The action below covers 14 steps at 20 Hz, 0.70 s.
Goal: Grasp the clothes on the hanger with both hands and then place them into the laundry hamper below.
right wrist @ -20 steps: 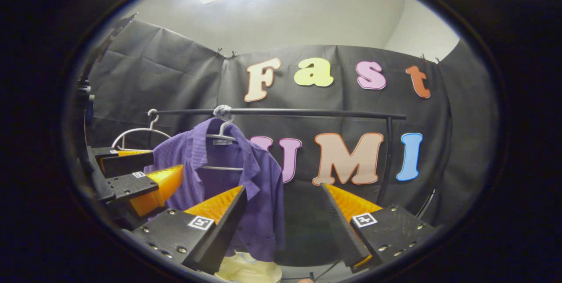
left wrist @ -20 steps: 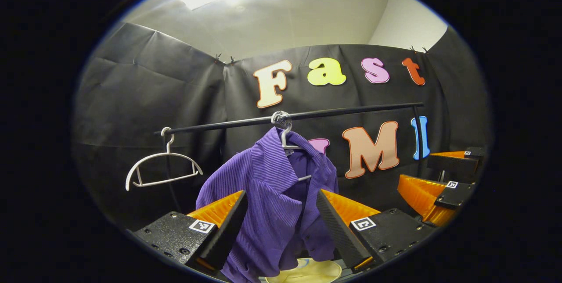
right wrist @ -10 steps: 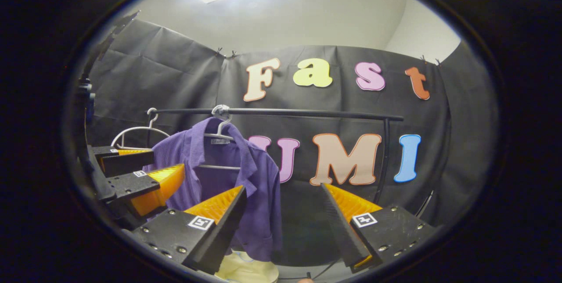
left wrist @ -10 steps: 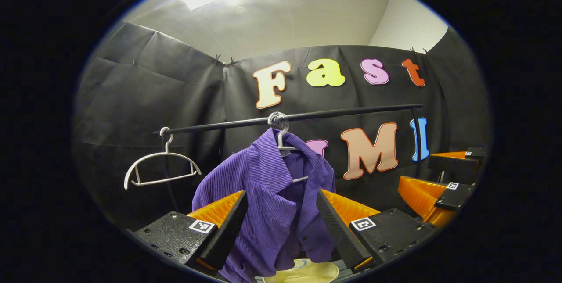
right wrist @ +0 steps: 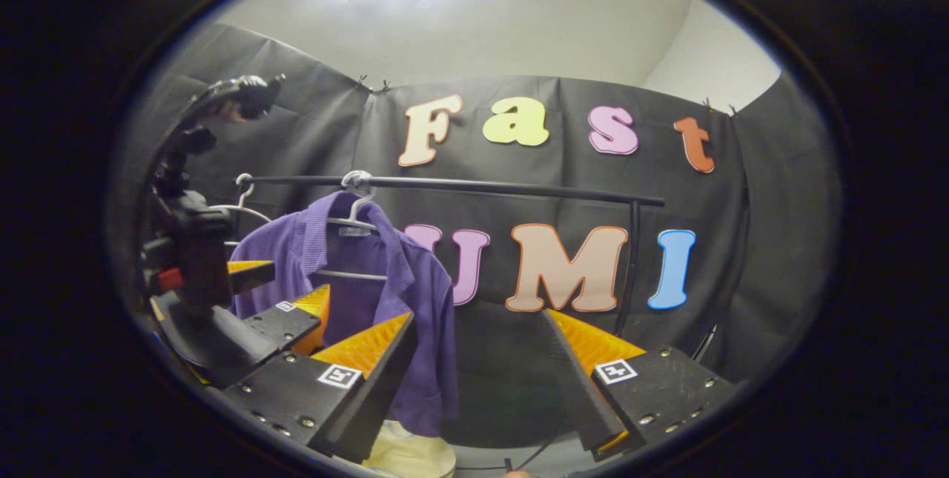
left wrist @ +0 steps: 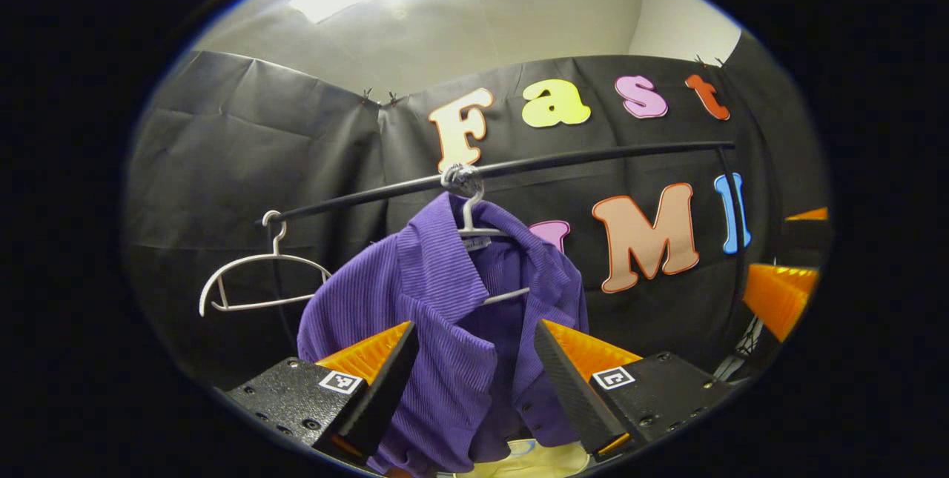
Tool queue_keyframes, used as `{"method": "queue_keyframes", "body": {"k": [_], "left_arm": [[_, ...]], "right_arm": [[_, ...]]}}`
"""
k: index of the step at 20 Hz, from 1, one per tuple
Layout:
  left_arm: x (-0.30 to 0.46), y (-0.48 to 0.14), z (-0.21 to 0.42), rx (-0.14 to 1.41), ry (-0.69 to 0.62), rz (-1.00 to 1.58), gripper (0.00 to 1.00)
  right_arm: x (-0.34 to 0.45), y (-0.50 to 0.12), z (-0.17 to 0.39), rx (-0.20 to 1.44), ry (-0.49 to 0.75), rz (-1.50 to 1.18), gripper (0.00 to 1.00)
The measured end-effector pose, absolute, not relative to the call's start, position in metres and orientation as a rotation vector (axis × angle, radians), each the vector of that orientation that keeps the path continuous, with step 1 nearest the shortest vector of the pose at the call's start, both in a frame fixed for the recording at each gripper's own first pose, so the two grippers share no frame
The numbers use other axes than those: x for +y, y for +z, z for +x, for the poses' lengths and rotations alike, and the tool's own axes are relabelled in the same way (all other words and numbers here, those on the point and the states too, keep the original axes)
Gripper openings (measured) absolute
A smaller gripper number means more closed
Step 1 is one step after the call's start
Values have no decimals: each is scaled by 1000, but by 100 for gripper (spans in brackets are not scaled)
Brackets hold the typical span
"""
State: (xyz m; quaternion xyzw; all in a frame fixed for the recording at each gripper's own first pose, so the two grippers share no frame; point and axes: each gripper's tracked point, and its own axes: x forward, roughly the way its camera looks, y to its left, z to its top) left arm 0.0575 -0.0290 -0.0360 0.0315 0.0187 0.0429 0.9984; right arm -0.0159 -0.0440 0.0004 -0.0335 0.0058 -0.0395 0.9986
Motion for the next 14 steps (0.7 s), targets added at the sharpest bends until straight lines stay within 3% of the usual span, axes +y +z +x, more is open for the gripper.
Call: {"method": "queue_keyframes", "body": {"k": [14], "left_arm": [[28, -67, 97, 35, 296, 133, 96]], "right_arm": [[-72, 0, -28, 32, -134, -90, 96]]}}
